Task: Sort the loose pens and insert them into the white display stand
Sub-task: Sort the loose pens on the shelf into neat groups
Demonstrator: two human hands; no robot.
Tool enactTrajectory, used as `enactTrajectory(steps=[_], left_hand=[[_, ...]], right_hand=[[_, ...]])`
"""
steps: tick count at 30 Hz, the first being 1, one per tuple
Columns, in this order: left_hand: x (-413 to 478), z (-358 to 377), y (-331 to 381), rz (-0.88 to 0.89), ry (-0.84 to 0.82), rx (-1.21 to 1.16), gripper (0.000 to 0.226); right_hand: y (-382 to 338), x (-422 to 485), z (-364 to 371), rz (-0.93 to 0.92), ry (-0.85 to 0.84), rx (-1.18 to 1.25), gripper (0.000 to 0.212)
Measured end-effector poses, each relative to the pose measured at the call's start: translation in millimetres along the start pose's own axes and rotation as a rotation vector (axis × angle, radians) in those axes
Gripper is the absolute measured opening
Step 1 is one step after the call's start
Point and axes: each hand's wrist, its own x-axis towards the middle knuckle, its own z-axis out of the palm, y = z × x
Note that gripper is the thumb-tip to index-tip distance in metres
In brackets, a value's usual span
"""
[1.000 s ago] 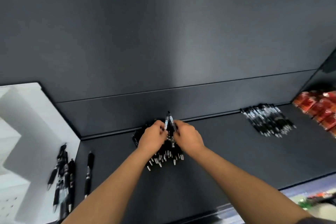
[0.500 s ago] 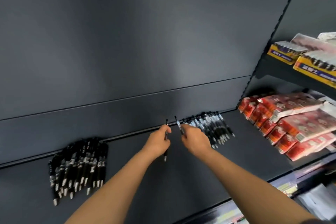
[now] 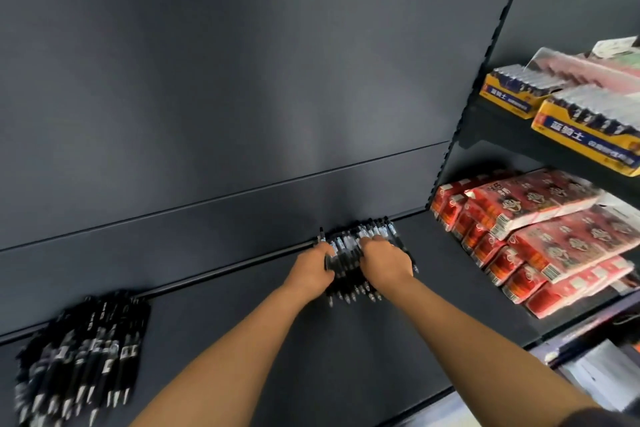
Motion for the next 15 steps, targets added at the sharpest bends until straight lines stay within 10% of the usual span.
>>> enactTrajectory(steps=[15], left_hand=[[32,24,13,-0.023,-0.013,0.028,0.033]], right_hand=[[9,-6,-7,-0.066,0.026,0.081,0.035]])
